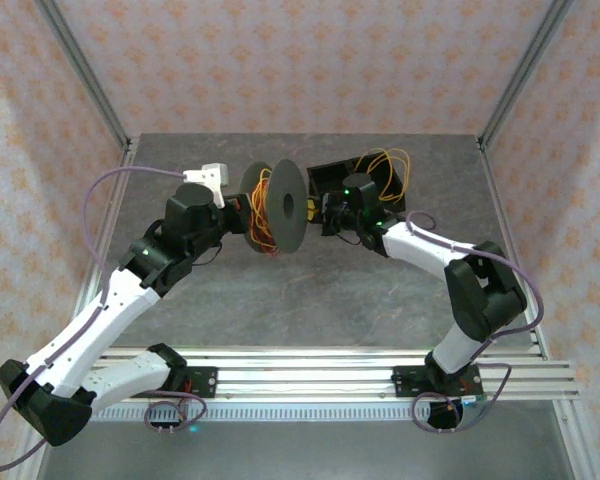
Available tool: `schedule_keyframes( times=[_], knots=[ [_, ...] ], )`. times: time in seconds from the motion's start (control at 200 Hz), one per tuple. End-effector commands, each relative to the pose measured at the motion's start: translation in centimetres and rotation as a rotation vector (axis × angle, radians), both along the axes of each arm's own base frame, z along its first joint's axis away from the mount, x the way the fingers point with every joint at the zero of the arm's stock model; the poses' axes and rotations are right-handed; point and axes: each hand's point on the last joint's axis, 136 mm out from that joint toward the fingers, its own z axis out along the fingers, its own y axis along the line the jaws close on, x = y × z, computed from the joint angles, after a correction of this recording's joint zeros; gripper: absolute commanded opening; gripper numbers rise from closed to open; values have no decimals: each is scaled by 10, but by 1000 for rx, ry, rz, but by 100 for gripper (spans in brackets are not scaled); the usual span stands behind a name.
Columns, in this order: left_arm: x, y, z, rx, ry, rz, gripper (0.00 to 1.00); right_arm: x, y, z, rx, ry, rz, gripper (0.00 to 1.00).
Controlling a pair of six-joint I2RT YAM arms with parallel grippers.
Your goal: Wrap the cables
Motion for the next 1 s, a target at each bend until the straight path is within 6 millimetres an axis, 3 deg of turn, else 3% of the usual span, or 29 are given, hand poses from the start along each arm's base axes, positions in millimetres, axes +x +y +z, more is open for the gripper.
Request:
schedule_keyframes(
  times=[0.0, 0.205, 0.275, 0.365, 0.556, 0.666, 0.721, 0.816, 0.926, 0.996],
  knots=[
    [12, 15, 71, -148, -242, 102, 0, -16, 9, 11, 15, -29, 58, 19],
    [14, 27, 68, -124, -242, 160, 0, -26, 8, 11, 4, -39, 76, 18],
    [15, 28, 65, -116, -238, 170, 0, -32, 13, 17, 9, -60, 104, 28],
    [18, 30, 62, -101, -232, 181, 0, -38, 16, 24, 13, -81, 133, 31],
    [16, 33, 59, -91, -227, 189, 0, -51, 2, 7, -40, -62, 119, 30],
    [16, 35, 59, -88, -225, 196, 0, -56, 6, 4, -47, -72, 158, 30],
    [16, 35, 58, -88, -223, 195, 0, -59, 9, 5, -72, -89, 197, 38],
    [16, 35, 57, -79, -217, 196, 0, -65, 12, 8, -101, -125, 251, 38],
    [13, 38, 57, -59, -203, 197, 0, -71, -3, 8, -227, -170, 279, 39],
    [10, 38, 56, -41, -190, 188, 0, -76, -18, 13, -343, -223, 299, 45]
  ],
)
